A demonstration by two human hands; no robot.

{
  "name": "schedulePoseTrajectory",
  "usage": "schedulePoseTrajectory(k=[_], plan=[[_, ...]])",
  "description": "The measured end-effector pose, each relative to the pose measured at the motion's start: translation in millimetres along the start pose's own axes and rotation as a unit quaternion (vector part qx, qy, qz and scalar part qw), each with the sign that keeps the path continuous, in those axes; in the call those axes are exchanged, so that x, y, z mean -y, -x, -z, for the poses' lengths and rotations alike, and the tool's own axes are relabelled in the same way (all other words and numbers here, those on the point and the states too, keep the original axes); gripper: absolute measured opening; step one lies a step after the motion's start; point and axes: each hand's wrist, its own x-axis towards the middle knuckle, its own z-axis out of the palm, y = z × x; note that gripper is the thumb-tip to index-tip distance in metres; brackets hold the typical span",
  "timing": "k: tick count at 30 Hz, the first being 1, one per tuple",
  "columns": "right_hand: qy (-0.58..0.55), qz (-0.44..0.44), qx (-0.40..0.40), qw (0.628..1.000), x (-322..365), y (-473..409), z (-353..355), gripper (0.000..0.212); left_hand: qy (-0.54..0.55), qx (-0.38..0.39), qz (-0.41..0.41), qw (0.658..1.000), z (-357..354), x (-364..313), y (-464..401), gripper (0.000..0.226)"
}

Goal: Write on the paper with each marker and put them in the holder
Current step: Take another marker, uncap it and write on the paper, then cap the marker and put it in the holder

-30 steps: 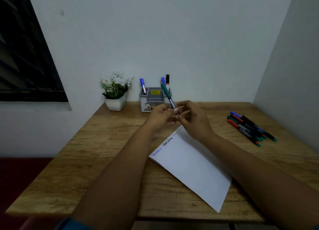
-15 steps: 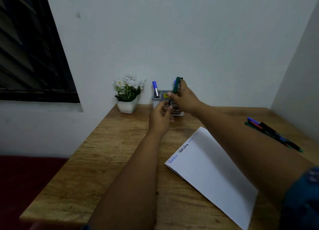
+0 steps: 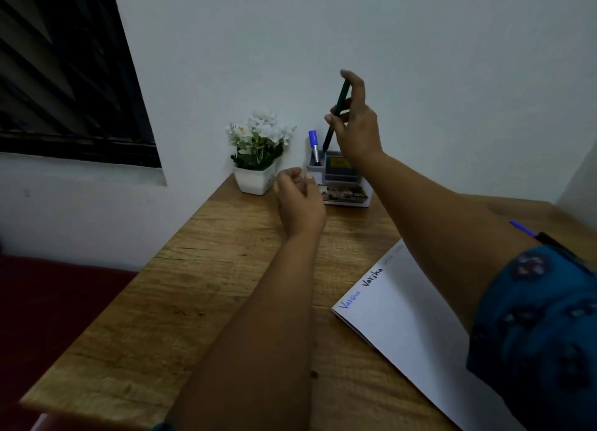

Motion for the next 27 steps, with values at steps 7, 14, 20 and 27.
schedulePoseTrajectory(k=[7, 14, 20, 27], plan=[[0.111, -0.043, 0.118, 0.986, -26, -11, -33, 0.06, -0.076, -0.004, -0.08, 0.994, 8, 5, 3, 0.013], [0.187, -0.064, 0.184, 0.963, -25, -8, -28, 0.069, -0.129, 0.028, -0.092, 0.987, 7, -1, 10, 0.018], [0.142, -0.044, 0.079, 0.986, -11, 26, 38, 0.039, -0.136, 0.094, -0.136, 0.977, -1, -16, 23, 0.017], [0.28, -0.134, 0.232, 0.922, -10, 104, 165, 0.019, -0.072, 0.163, -0.207, 0.962, -25, -59, 66, 0.03]])
